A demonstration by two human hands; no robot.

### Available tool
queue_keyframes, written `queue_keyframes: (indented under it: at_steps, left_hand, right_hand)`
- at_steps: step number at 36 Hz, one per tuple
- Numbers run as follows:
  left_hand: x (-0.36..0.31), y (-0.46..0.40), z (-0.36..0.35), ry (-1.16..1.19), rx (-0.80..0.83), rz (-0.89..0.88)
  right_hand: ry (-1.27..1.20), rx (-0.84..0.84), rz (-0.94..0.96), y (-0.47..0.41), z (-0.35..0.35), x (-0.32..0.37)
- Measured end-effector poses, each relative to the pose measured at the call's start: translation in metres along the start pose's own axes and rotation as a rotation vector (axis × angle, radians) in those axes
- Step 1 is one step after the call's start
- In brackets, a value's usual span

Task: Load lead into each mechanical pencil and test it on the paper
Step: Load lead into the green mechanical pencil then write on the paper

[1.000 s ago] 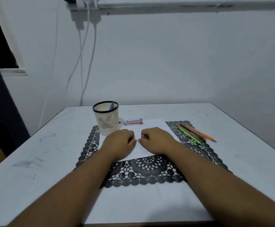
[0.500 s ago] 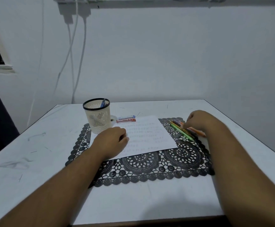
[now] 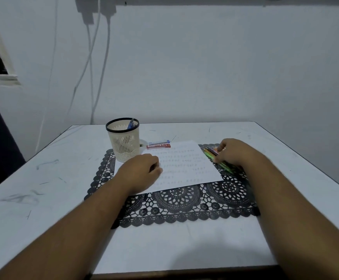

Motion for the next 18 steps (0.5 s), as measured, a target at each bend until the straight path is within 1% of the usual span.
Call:
queue_keyframes:
  at_steps: [5, 10, 18]
  left_hand:
    - [0.0010, 0.0008, 0.0011, 0.008, 0.000, 0.005]
    - [0.0007, 0.0013, 0.0014, 0.013, 0.003, -0.002]
    - [-0.0009, 0.0011, 0.0016, 0.012, 0.009, -0.004]
  right_hand:
    - [-0.012, -0.078, -0.009, -0.0018, 0.0060, 0.0006]
    - [0.103, -0.063, -0.062, -0.0038, 0.0040, 0.0030]
    - [0.169, -0.054, -0.075, -0.0039, -0.0004, 0.0061]
Point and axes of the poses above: each hand's wrist, its own y-axis away from the middle knuckle, its own z-axis out of the back of the hand, x = y × z, the point moved 6 cm from there along -y, towards the middle knuckle, and after that the axes turned 7 degrees about -z, right-handed, at the moved point
